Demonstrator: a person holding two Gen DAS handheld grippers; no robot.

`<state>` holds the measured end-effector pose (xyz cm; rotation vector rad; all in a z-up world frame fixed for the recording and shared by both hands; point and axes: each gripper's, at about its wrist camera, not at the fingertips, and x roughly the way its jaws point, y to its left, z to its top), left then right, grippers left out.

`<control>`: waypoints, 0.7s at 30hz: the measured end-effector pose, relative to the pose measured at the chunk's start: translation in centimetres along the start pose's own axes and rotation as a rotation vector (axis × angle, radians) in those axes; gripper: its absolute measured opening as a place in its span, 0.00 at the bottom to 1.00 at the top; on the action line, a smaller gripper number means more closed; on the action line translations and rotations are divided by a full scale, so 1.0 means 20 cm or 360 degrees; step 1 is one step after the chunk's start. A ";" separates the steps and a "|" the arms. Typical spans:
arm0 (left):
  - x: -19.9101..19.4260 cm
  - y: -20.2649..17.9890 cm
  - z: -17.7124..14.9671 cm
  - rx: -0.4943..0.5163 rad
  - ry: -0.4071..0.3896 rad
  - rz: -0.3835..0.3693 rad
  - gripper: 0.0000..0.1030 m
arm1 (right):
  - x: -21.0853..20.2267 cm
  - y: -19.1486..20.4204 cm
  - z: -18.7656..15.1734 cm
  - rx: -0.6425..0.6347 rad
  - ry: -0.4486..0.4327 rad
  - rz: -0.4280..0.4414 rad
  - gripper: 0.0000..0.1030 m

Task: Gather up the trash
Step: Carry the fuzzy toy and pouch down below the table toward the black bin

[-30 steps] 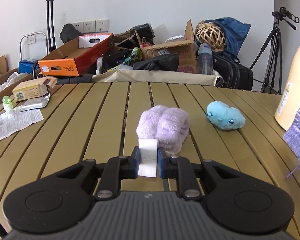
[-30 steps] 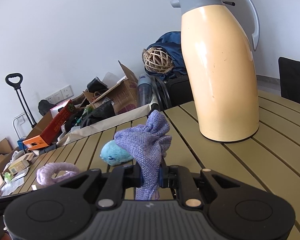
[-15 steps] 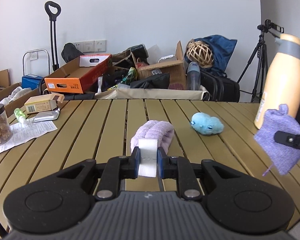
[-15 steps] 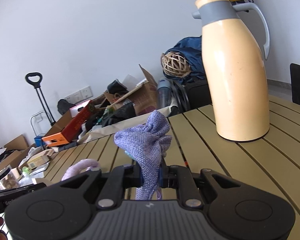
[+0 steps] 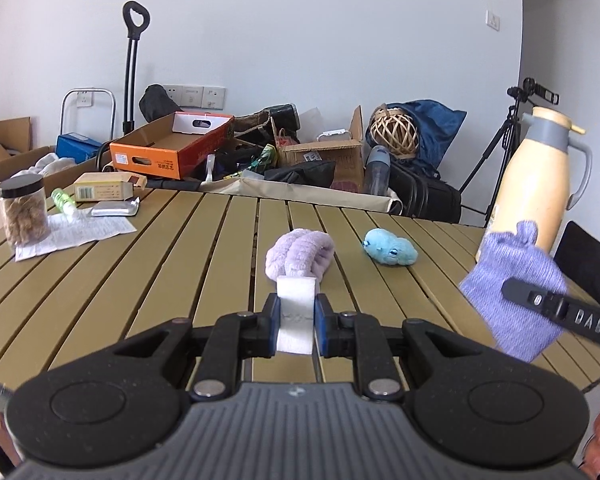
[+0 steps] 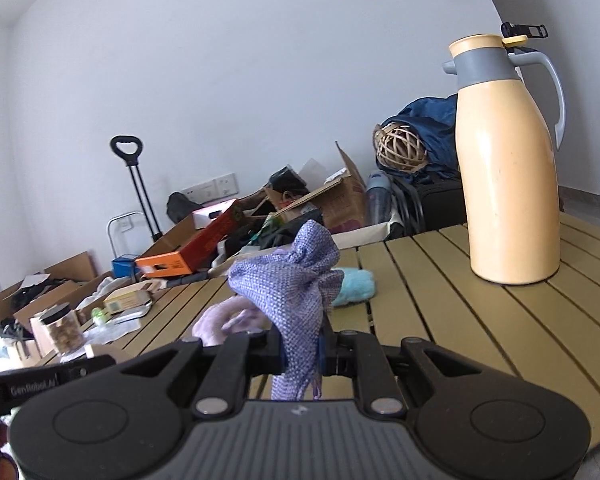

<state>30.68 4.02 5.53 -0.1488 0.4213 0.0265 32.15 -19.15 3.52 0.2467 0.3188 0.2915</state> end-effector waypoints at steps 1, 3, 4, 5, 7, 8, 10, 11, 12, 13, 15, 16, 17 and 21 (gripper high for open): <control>-0.02 0.00 -0.01 -0.0011 -0.0003 -0.0005 0.18 | -0.02 0.01 -0.02 -0.0007 0.0000 0.0008 0.13; -0.07 0.01 -0.03 -0.0026 -0.0011 -0.0020 0.18 | -0.06 0.03 -0.05 -0.0030 0.0007 0.0025 0.13; -0.09 0.01 -0.04 -0.0026 -0.0012 -0.0020 0.18 | -0.08 0.04 -0.06 -0.0036 0.0010 0.0034 0.13; -0.11 0.01 -0.05 -0.0024 -0.0009 -0.0019 0.18 | -0.10 0.05 -0.08 -0.0043 0.0015 0.0043 0.13; -0.15 0.01 -0.09 -0.0018 0.0003 -0.0020 0.18 | -0.13 0.07 -0.11 -0.0052 0.0030 0.0062 0.13; -0.17 0.01 -0.11 -0.0010 0.0011 -0.0017 0.18 | -0.15 0.08 -0.12 -0.0055 0.0037 0.0070 0.13; -0.21 0.01 -0.14 0.0003 0.0028 -0.0015 0.18 | -0.19 0.09 -0.15 -0.0063 0.0051 0.0088 0.13; -0.23 0.01 -0.16 0.0010 0.0035 -0.0012 0.18 | -0.21 0.10 -0.17 -0.0067 0.0057 0.0095 0.13; -0.24 0.00 -0.18 0.0018 0.0038 -0.0008 0.18 | -0.23 0.11 -0.19 -0.0070 0.0067 0.0103 0.13; -0.26 0.01 -0.20 0.0024 0.0040 -0.0007 0.18 | -0.25 0.12 -0.21 -0.0074 0.0079 0.0112 0.13; -0.30 0.01 -0.23 0.0041 0.0051 0.0004 0.18 | -0.29 0.14 -0.25 -0.0088 0.0109 0.0130 0.13; -0.32 0.01 -0.25 0.0048 0.0059 0.0011 0.18 | -0.30 0.15 -0.27 -0.0095 0.0126 0.0136 0.13; -0.34 0.01 -0.26 0.0055 0.0068 0.0016 0.18 | -0.32 0.15 -0.29 -0.0101 0.0144 0.0142 0.13; -0.39 0.02 -0.33 0.0080 0.0110 0.0041 0.18 | -0.37 0.18 -0.39 -0.0119 0.0232 0.0156 0.13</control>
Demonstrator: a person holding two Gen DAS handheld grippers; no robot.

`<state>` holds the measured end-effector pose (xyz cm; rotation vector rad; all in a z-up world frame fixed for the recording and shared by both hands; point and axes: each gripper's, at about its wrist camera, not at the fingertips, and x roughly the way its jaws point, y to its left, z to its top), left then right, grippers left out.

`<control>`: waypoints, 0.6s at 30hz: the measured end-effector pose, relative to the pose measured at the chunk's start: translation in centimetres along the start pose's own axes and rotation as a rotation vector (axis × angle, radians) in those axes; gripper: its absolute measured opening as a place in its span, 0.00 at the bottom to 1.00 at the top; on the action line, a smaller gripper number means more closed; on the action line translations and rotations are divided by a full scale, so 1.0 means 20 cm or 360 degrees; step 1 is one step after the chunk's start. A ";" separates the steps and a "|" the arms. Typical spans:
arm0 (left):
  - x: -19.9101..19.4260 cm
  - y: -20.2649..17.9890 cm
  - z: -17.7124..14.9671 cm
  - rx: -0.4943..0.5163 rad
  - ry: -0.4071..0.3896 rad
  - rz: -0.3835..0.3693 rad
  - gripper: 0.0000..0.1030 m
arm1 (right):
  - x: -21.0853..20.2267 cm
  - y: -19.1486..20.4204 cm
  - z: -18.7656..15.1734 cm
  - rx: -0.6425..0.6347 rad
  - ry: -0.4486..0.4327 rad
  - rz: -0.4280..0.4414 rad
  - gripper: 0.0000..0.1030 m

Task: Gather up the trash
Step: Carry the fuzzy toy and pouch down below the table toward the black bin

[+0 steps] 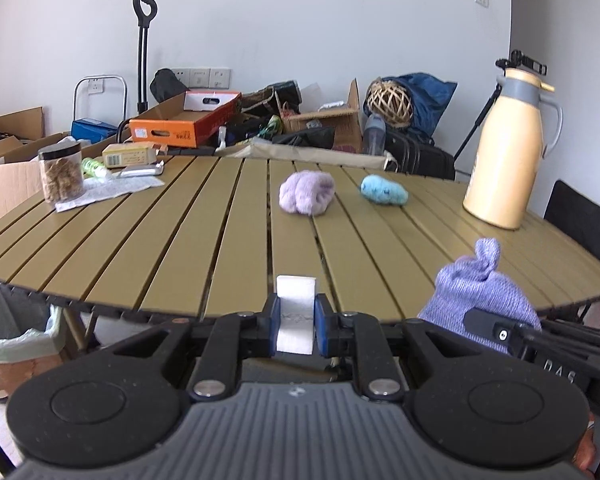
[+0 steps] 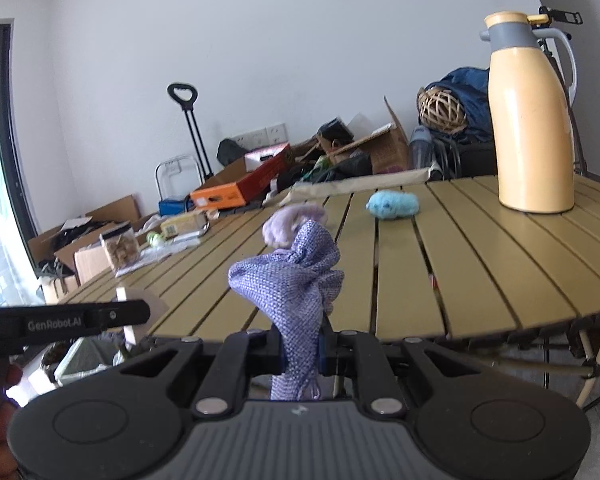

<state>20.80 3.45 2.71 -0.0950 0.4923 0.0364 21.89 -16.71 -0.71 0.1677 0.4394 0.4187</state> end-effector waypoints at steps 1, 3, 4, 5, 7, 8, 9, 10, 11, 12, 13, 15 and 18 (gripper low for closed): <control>-0.01 0.00 -0.02 0.0006 0.0014 0.0004 0.18 | -0.01 0.01 -0.03 -0.0001 0.0021 0.0002 0.13; -0.02 0.00 -0.06 0.0018 0.0045 0.0010 0.18 | -0.02 0.02 -0.08 -0.0003 0.0068 0.0005 0.13; -0.03 0.00 -0.08 0.0026 0.0061 0.0013 0.18 | -0.03 0.03 -0.11 -0.0005 0.0092 0.0007 0.13; -0.03 0.00 -0.10 0.0033 0.0078 0.0016 0.18 | -0.04 0.04 -0.14 -0.0007 0.0117 0.0006 0.13; -0.03 0.00 -0.15 0.0045 0.0116 0.0022 0.18 | -0.04 0.05 -0.20 -0.0009 0.0170 0.0000 0.13; -0.03 0.00 -0.17 0.0050 0.0137 0.0024 0.18 | -0.04 0.05 -0.22 -0.0007 0.0197 -0.0005 0.13; -0.03 0.00 -0.20 0.0055 0.0157 0.0027 0.18 | -0.05 0.05 -0.25 -0.0004 0.0224 -0.0008 0.13; -0.03 0.00 -0.22 0.0060 0.0175 0.0032 0.18 | -0.05 0.05 -0.28 -0.0002 0.0250 -0.0012 0.13; -0.03 0.00 -0.25 0.0065 0.0196 0.0036 0.18 | -0.05 0.06 -0.30 -0.0002 0.0279 -0.0015 0.13; -0.02 0.00 -0.27 0.0068 0.0216 0.0040 0.18 | -0.04 0.06 -0.33 -0.0003 0.0309 -0.0020 0.13; -0.01 0.00 -0.29 0.0071 0.0237 0.0043 0.18 | -0.04 0.06 -0.35 -0.0004 0.0338 -0.0023 0.13; 0.01 0.01 -0.34 0.0073 0.0281 0.0051 0.18 | -0.03 0.07 -0.40 -0.0009 0.0406 -0.0029 0.13; 0.04 0.01 -0.41 0.0079 0.0351 0.0061 0.18 | 0.00 0.08 -0.48 -0.0023 0.0500 -0.0035 0.13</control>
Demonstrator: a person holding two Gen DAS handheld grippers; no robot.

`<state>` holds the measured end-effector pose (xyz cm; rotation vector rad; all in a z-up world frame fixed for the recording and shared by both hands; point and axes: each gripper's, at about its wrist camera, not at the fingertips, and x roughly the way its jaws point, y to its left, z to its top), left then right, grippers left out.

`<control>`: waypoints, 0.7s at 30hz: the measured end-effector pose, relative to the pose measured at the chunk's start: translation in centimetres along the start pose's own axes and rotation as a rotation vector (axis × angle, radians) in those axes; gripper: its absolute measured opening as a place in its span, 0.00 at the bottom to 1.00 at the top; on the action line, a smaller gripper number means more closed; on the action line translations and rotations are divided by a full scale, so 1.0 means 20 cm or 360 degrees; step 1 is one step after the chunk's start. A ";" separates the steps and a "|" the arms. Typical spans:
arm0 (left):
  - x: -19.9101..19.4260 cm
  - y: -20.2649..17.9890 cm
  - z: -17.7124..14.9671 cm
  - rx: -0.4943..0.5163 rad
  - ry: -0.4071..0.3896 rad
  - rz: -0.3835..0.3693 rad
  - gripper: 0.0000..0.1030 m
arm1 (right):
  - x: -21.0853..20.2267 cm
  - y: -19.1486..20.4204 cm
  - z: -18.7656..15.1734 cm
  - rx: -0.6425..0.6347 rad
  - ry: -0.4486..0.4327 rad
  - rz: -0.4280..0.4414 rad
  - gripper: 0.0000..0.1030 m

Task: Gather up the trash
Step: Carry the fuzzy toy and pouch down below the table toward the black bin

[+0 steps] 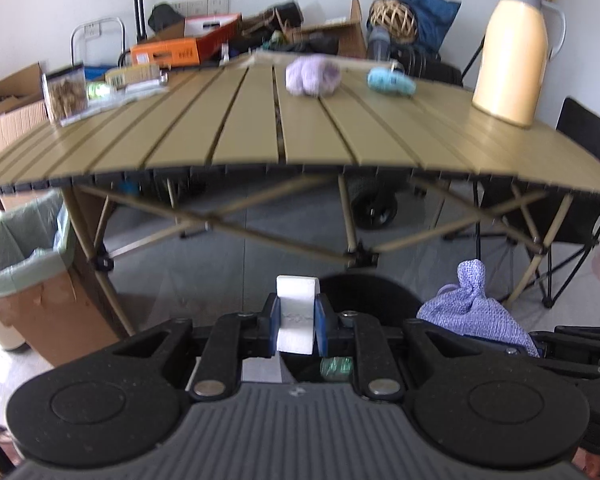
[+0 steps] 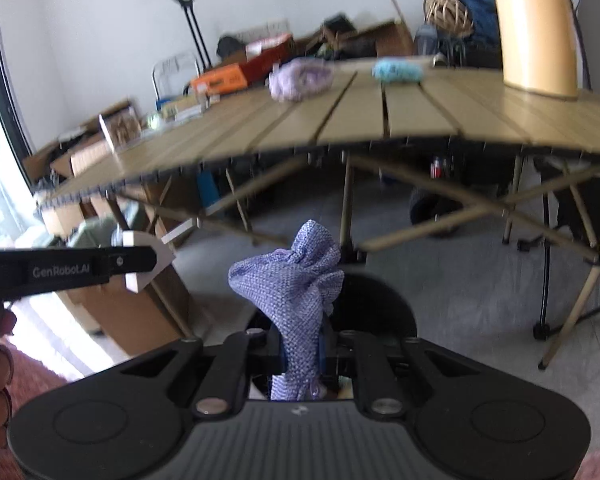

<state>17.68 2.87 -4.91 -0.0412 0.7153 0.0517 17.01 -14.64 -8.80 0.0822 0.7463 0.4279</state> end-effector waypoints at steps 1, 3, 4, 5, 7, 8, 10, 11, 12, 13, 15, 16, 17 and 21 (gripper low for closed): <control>0.02 0.00 -0.02 0.0001 0.0024 0.0003 0.18 | 0.01 0.00 -0.02 -0.0003 0.0027 -0.0003 0.13; 0.06 0.00 -0.05 0.0005 0.0070 0.0012 0.18 | 0.04 0.01 -0.06 -0.0010 0.0084 -0.0012 0.13; 0.08 0.01 -0.07 0.0010 0.0089 0.0018 0.18 | 0.06 0.00 -0.07 -0.0011 0.0110 -0.0017 0.13; 0.10 0.01 -0.09 0.0013 0.0110 0.0024 0.18 | 0.07 0.00 -0.09 -0.0011 0.0137 -0.0022 0.13; 0.13 0.01 -0.12 0.0014 0.0156 0.0030 0.18 | 0.10 0.00 -0.11 -0.0006 0.0191 -0.0031 0.13; 0.15 0.02 -0.13 0.0011 0.0178 0.0033 0.18 | 0.11 -0.01 -0.12 -0.0002 0.0216 -0.0035 0.13; 0.17 0.03 -0.16 0.0007 0.0216 0.0047 0.18 | 0.13 -0.02 -0.14 0.0003 0.0256 -0.0045 0.13; 0.18 0.03 -0.17 0.0005 0.0231 0.0051 0.18 | 0.14 -0.03 -0.15 0.0006 0.0273 -0.0052 0.13; 0.19 0.03 -0.18 0.0004 0.0237 0.0054 0.18 | 0.15 -0.03 -0.16 0.0010 0.0288 -0.0058 0.13; 0.19 0.04 -0.19 0.0005 0.0242 0.0058 0.18 | 0.16 -0.04 -0.17 0.0013 0.0302 -0.0064 0.13; 0.21 0.04 -0.20 0.0007 0.0260 0.0065 0.18 | 0.18 -0.05 -0.18 0.0023 0.0331 -0.0074 0.13; 0.22 0.04 -0.21 0.0004 0.0276 0.0067 0.18 | 0.19 -0.06 -0.19 0.0027 0.0346 -0.0078 0.13; 0.24 0.05 -0.22 0.0001 0.0293 0.0068 0.18 | 0.20 -0.07 -0.20 0.0031 0.0363 -0.0083 0.13; 0.31 0.07 -0.27 -0.0009 0.0379 0.0093 0.18 | 0.25 -0.10 -0.23 0.0054 0.0428 -0.0099 0.13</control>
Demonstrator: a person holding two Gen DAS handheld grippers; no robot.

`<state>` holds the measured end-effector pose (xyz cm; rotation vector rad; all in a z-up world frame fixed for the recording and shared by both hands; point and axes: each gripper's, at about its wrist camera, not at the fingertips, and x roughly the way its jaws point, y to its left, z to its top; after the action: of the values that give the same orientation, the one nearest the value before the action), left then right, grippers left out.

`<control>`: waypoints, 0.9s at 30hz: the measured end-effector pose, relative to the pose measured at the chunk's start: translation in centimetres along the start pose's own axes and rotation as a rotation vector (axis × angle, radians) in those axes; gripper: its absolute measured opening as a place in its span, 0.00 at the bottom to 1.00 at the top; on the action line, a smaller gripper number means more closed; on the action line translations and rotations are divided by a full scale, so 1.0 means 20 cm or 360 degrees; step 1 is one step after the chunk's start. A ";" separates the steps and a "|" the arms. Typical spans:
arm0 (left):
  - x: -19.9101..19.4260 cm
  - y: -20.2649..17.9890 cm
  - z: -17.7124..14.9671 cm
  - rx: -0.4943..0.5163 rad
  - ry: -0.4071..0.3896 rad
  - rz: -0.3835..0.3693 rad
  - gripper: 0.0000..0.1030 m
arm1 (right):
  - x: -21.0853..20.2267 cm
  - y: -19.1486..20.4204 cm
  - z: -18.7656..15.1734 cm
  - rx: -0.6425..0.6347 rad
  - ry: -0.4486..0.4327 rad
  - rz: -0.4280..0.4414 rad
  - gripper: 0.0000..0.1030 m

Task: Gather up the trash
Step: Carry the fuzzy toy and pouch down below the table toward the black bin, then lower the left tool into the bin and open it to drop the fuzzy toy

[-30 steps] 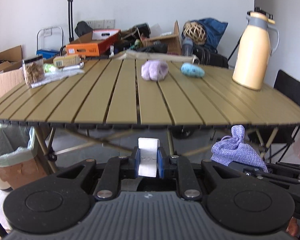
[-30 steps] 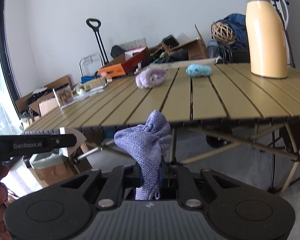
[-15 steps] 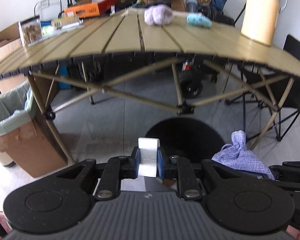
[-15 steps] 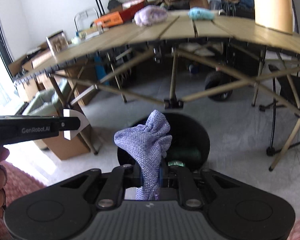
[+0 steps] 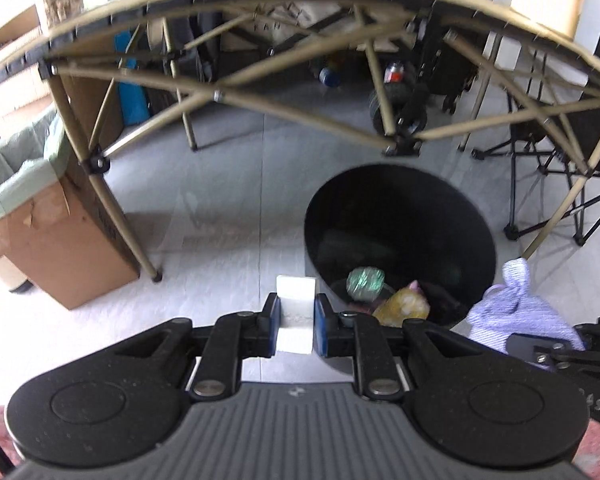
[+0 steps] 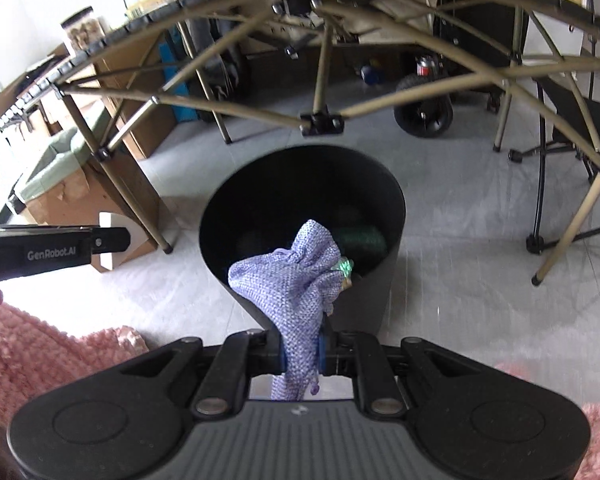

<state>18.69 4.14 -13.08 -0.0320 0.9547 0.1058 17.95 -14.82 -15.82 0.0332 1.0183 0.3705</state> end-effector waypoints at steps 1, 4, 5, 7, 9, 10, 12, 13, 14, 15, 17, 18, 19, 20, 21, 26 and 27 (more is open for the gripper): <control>0.02 0.01 -0.01 -0.0004 0.0019 0.0009 0.18 | 0.00 -0.01 -0.01 0.0009 0.0011 -0.0004 0.13; 0.07 0.03 -0.02 -0.0026 0.0067 0.0027 0.18 | 0.02 -0.06 -0.03 0.0052 0.0042 -0.0025 0.13; 0.08 0.04 -0.02 -0.0035 0.0081 0.0031 0.18 | 0.03 -0.07 -0.03 0.0070 0.0052 -0.0033 0.13; 0.10 0.05 -0.02 -0.0048 0.0104 0.0033 0.18 | 0.04 -0.10 -0.04 0.0102 0.0070 -0.0047 0.13; 0.11 0.05 -0.02 -0.0050 0.0115 0.0032 0.18 | 0.05 -0.12 -0.04 0.0127 0.0080 -0.0056 0.13; 0.11 0.05 -0.02 -0.0047 0.0117 0.0030 0.18 | 0.05 -0.13 -0.04 0.0134 0.0083 -0.0059 0.13; 0.12 0.04 -0.02 -0.0035 0.0121 0.0027 0.18 | 0.06 -0.14 -0.04 0.0145 0.0086 -0.0065 0.13; 0.12 0.03 -0.02 -0.0028 0.0124 0.0025 0.18 | 0.06 -0.14 -0.04 0.0149 0.0087 -0.0067 0.13; 0.12 0.02 -0.02 -0.0020 0.0127 0.0021 0.18 | 0.06 -0.15 -0.04 0.0152 0.0089 -0.0072 0.13; 0.12 0.01 -0.01 -0.0013 0.0126 0.0017 0.18 | 0.06 -0.15 -0.04 0.0156 0.0093 -0.0080 0.13; 0.12 0.00 -0.01 0.0001 0.0119 0.0014 0.18 | 0.07 -0.17 -0.05 0.0177 0.0102 -0.0093 0.13; 0.13 0.00 0.00 0.0003 0.0119 0.0014 0.18 | 0.07 -0.19 -0.05 0.0189 0.0102 -0.0096 0.13; 0.13 -0.01 0.00 0.0004 0.0122 0.0014 0.18 | 0.06 -0.19 -0.05 0.0200 0.0100 -0.0103 0.13; 0.14 -0.02 0.00 0.0005 0.0127 0.0015 0.18 | 0.06 -0.20 -0.05 0.0213 0.0097 -0.0108 0.13; 0.14 -0.02 0.01 0.0005 0.0129 0.0014 0.18 | 0.06 -0.22 -0.05 0.0227 0.0095 -0.0114 0.13; 0.13 -0.07 0.04 0.0034 0.0103 -0.0005 0.18 | 0.05 -0.28 -0.02 0.0291 0.0062 -0.0134 0.13; 0.13 -0.08 0.05 0.0039 0.0099 -0.0010 0.18 | 0.05 -0.28 -0.01 0.0298 0.0046 -0.0136 0.13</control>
<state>21.20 2.81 -14.72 -0.0155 1.0181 0.0879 19.81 -19.87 -17.81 0.1527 1.0771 0.1978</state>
